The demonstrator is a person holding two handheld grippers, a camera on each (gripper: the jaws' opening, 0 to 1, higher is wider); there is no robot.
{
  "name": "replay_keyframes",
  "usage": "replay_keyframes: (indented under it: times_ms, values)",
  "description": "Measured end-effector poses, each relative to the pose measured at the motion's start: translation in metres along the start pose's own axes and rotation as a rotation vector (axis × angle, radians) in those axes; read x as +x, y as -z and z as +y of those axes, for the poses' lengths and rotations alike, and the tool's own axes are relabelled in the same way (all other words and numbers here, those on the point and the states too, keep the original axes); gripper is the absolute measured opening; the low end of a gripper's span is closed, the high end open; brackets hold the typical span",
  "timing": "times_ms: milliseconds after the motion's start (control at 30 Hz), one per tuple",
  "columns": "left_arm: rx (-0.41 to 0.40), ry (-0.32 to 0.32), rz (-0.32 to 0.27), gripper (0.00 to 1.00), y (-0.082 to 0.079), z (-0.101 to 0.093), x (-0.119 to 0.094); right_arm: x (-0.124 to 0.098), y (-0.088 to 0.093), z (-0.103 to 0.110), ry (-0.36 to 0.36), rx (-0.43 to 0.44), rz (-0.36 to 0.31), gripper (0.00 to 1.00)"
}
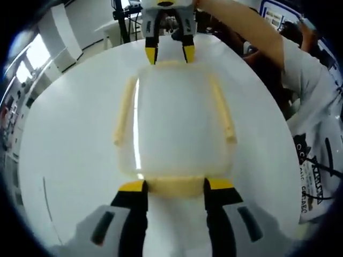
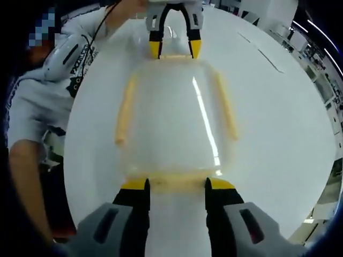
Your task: Snap each plastic latch of the storage box into its locked position after aligning the lid with the box until every specified latch is closed and the lid sits flush.
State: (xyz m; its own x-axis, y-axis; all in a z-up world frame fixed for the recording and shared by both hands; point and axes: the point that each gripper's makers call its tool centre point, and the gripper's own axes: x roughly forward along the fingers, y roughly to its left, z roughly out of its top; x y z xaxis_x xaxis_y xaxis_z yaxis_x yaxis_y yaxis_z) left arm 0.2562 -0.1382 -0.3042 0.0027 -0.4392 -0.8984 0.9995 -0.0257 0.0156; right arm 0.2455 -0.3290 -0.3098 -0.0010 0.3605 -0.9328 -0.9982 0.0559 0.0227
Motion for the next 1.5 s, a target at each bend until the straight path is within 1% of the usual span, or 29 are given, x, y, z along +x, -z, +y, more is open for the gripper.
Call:
replay_keyframes:
  times_ms: [67,233,333,433,567,733,867,967,1067,1300,1500]
  values:
    - [-0.001,0.0,0.01,0.42,0.0,0.0,0.0,0.0,0.0,0.0,0.001,0.002,0.004,0.4]
    - [-0.005,-0.003,0.06,0.42,0.0,0.0,0.002,0.0,0.001,0.0,0.003,0.01,-0.009,0.4]
    - [0.001,-0.004,0.092,0.41,0.0,0.0,0.003,0.001,0.001,-0.001,0.004,0.021,-0.002,0.4]
    - [0.003,-0.003,0.087,0.41,0.0,0.0,0.003,0.0,0.002,-0.001,0.005,0.015,0.006,0.4]
    - [-0.013,-0.005,0.093,0.41,-0.001,0.001,0.005,-0.001,0.005,-0.002,0.004,0.016,-0.012,0.39]
    - [-0.014,-0.003,0.098,0.41,-0.004,0.002,0.006,-0.001,0.006,-0.003,0.003,0.014,-0.016,0.39]
    - [-0.02,-0.005,0.11,0.4,-0.006,0.003,0.008,-0.002,0.008,-0.005,0.001,0.007,-0.008,0.39]
    - [-0.014,-0.002,0.108,0.4,-0.007,0.004,0.007,-0.004,0.01,-0.007,0.0,0.003,-0.005,0.39]
    - [-0.009,0.0,0.104,0.4,-0.007,0.004,0.007,-0.005,0.01,-0.007,0.002,-0.001,0.009,0.39]
    - [-0.005,0.0,0.118,0.4,-0.007,0.004,0.007,-0.006,0.01,-0.008,0.006,0.008,0.052,0.39]
    - [0.014,0.01,0.101,0.4,-0.007,0.005,0.005,-0.006,0.009,-0.006,0.01,0.021,0.069,0.39]
